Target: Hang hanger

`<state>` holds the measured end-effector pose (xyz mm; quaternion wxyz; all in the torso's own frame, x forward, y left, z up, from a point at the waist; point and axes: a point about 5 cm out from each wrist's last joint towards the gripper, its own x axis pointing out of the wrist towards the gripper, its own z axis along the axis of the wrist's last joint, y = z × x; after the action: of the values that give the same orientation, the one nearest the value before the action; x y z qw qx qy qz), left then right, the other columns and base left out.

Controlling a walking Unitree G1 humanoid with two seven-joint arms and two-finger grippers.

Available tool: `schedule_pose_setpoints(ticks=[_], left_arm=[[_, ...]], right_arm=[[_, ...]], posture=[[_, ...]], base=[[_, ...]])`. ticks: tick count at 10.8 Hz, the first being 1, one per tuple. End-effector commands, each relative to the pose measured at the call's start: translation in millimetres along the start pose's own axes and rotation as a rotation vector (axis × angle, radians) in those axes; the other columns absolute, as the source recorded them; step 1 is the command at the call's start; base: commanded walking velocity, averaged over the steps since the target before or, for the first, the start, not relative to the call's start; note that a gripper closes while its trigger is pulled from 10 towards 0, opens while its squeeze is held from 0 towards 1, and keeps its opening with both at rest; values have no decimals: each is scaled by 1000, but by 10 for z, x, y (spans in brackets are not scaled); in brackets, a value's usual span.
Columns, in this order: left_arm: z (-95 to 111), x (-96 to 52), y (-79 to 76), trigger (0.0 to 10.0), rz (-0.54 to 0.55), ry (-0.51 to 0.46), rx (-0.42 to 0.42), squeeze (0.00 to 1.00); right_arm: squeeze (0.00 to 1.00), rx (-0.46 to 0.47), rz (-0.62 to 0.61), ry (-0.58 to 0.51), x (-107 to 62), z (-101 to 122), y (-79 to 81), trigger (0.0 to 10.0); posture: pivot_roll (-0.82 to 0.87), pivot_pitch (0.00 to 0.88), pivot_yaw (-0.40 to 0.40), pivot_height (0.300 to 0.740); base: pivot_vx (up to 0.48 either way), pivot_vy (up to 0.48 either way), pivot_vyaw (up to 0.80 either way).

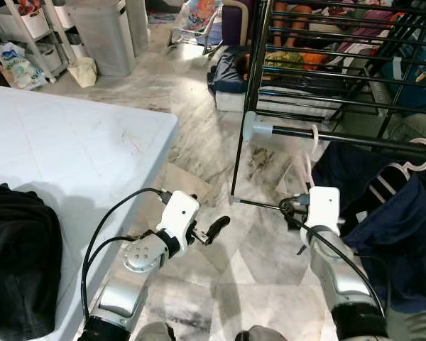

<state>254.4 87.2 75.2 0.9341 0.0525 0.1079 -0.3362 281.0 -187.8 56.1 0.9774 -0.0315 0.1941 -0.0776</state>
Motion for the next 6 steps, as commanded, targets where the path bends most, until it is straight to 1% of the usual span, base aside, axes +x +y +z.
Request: schedule_pose_setpoints(ticks=[1, 2, 4, 5, 6], left_arm=[[-3, 3, 4, 10000, -1, 7, 12, 0], [-5, -2, 5, 10000, 1, 6, 9, 0], [20, -3, 49, 10000, 42, -10, 14, 0], [50, -22, 126, 10000, 107, -32, 9, 0], [64, -55, 172, 10000, 145, -46, 2, 0]], right_arm=[[1000, 7, 4, -63, -28, 100, -18, 10000], [1000, 1, 6, -144, -64, 193, -36, 10000], [1000, 2, 31, -187, -79, 259, -16, 10000], [1000, 0, 60, -215, -122, 282, 0, 10000], [1000, -2, 74, -231, -175, 275, -2, 10000]], posture=[[-52, 8, -11, 740], [-55, 9, -10, 740], [-55, 9, -8, 740], [-51, 7, -10, 740], [-49, 2, -10, 740]], base=[[0, 0, 0], [0, 0, 0], [0, 0, 0], [0, 0, 0], [0, 0, 0]])
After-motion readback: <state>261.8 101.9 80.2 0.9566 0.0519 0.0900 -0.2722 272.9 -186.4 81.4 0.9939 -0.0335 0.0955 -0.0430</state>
